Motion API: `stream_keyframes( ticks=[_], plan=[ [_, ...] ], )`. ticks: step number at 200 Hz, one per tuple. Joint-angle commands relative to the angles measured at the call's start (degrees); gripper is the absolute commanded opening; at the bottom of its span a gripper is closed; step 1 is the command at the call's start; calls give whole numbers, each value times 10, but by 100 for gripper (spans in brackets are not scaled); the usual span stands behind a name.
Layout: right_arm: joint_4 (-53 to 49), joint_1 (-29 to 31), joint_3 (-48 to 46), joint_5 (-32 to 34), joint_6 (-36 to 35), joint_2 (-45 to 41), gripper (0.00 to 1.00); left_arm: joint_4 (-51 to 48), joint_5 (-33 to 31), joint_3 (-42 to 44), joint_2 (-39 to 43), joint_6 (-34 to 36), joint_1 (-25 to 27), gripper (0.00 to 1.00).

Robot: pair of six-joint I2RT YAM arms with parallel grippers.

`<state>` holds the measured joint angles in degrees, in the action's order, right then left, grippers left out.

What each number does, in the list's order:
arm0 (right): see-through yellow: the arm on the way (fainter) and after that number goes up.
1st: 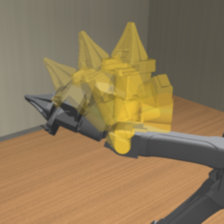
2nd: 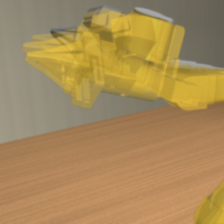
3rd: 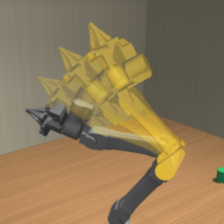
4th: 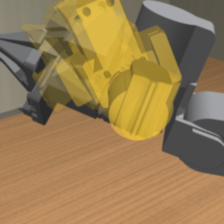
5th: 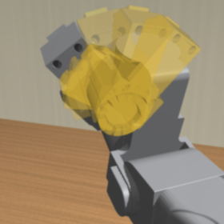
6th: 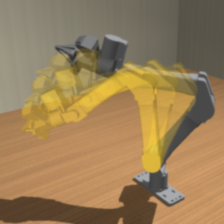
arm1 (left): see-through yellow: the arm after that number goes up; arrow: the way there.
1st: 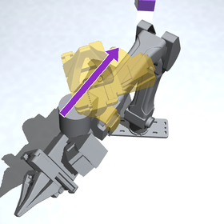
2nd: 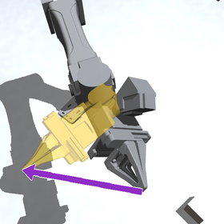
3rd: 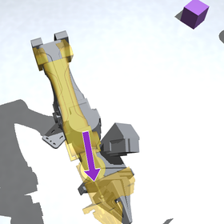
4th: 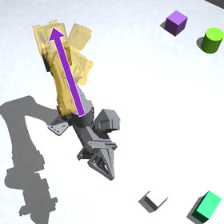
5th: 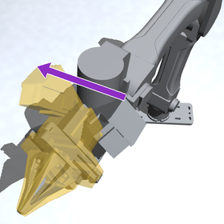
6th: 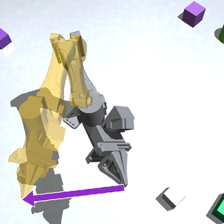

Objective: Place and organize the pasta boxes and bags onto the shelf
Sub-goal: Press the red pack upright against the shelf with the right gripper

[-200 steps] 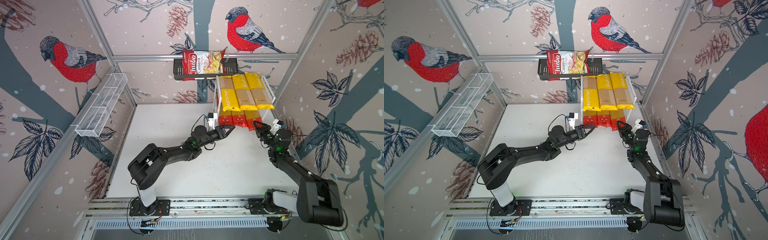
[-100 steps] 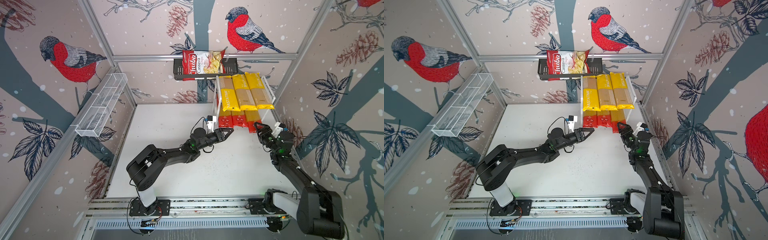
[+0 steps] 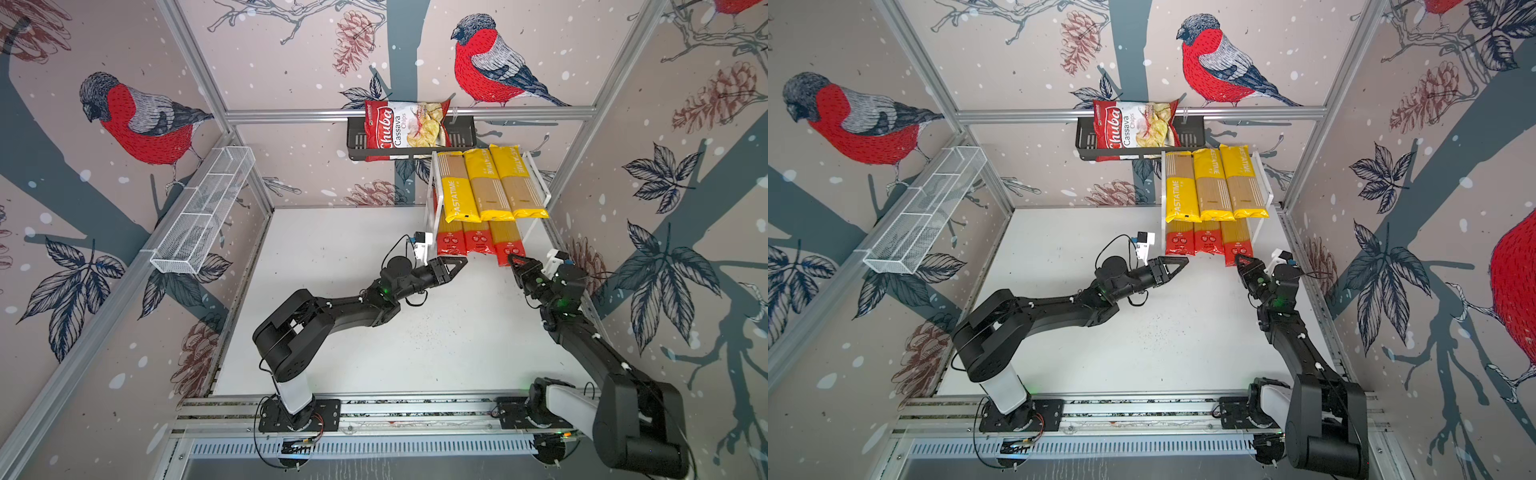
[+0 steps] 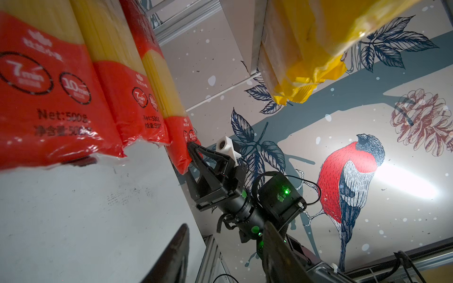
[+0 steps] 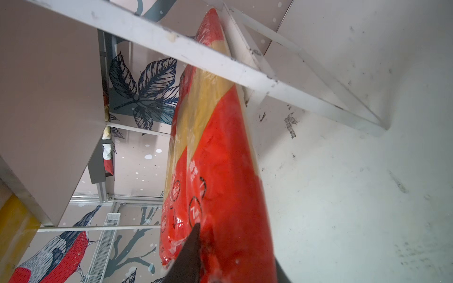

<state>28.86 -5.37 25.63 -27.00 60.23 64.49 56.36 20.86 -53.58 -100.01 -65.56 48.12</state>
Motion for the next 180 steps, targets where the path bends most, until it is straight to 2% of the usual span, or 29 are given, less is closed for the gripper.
stream_keyframes(
  ticks=[1, 25, 80, 117, 180],
  plan=[
    [60, -1, 17, -8, 8, 13, 26, 24, -3, 3, 4, 11, 1, 48],
    [67, -1, 40, -6, 11, 34, 23, 22, -4, 3, 4, 12, 1, 48],
    [101, 2, 51, -11, 27, 84, 23, 23, -6, 6, 4, 13, 2, 48],
    [107, 2, 46, -16, 27, 96, 31, 20, -6, 6, 5, 14, 2, 48],
    [59, -1, 33, -12, 15, 57, 46, 6, -9, 9, 13, 28, 2, 48]
  ],
)
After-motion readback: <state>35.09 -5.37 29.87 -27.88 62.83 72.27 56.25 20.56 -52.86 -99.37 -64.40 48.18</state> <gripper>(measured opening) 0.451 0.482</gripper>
